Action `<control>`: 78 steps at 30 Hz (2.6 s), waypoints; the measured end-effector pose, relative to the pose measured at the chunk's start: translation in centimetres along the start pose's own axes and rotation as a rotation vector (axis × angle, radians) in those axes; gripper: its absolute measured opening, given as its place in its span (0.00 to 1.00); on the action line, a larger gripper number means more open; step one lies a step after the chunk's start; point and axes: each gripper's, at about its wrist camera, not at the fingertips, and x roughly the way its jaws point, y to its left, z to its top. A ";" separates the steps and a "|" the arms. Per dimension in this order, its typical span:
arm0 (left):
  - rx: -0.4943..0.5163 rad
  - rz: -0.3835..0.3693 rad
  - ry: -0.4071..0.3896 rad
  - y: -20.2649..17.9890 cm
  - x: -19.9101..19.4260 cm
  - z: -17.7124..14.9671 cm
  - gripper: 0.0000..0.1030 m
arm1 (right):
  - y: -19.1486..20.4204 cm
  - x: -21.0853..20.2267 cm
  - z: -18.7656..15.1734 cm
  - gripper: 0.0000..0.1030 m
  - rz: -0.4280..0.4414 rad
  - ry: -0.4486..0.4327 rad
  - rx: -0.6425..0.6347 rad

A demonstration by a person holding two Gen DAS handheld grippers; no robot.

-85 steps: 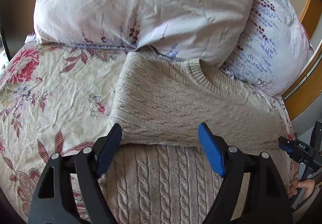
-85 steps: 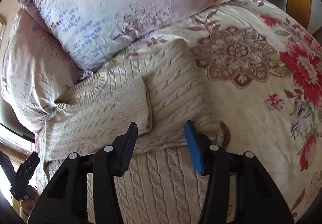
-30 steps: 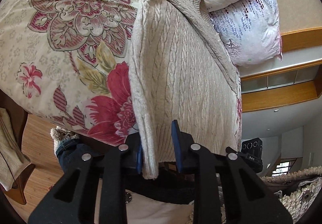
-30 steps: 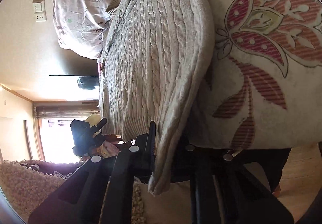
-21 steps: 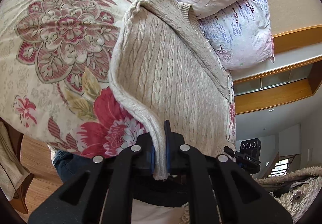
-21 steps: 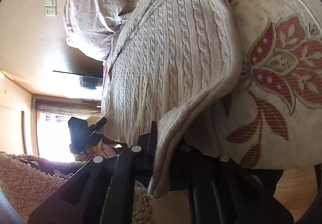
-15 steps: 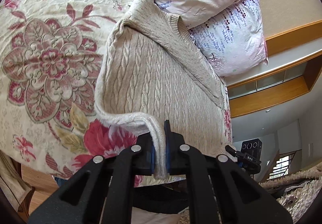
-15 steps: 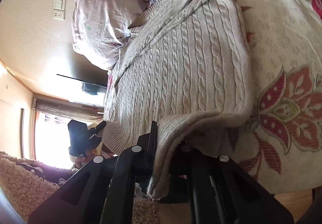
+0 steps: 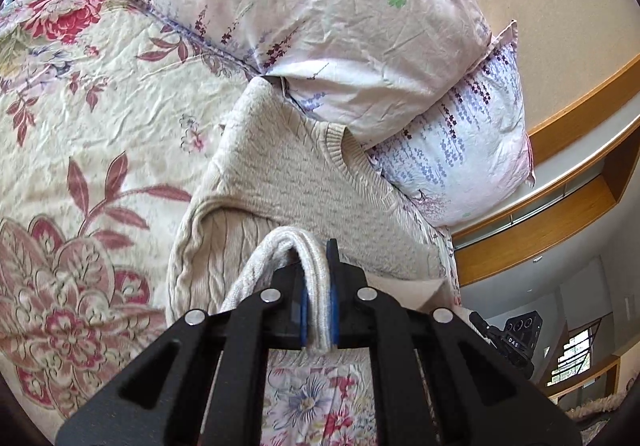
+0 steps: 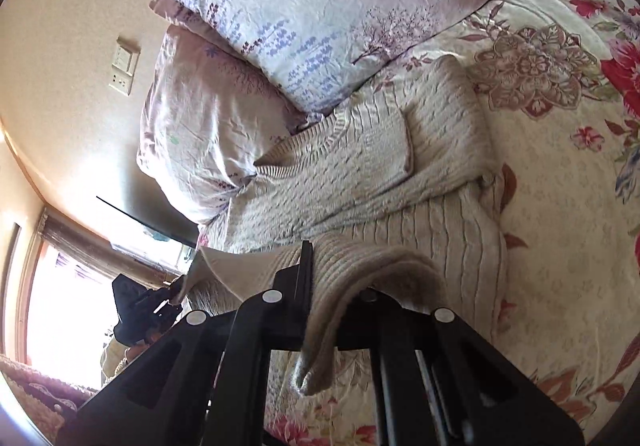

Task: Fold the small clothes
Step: 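Lift the hem with the left gripper and fold it toward the collar, then open the left gripper to release the hem on the collar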

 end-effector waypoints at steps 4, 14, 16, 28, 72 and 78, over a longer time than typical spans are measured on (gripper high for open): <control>0.016 0.006 -0.018 -0.6 1.7 2.0 0.07 | 0.8 1.0 2.0 0.07 -0.005 -0.034 -0.025; -0.009 -0.011 -0.067 -1.5 4.3 5.4 0.07 | 0.6 2.8 5.3 0.07 -0.009 -0.073 -0.034; -0.009 -0.010 -0.076 -1.6 4.8 5.9 0.07 | 0.4 3.2 5.9 0.07 -0.007 -0.079 -0.028; -0.128 0.041 -0.055 1.0 9.0 7.0 0.07 | -3.6 7.7 8.2 0.07 -0.088 -0.012 0.105; -0.069 0.149 -0.053 0.3 11.7 11.0 0.56 | -5.3 5.4 13.4 0.58 -0.310 -0.104 0.130; 0.025 0.261 -0.018 0.8 11.8 11.3 0.54 | -5.3 7.7 13.2 0.54 -0.368 -0.015 0.050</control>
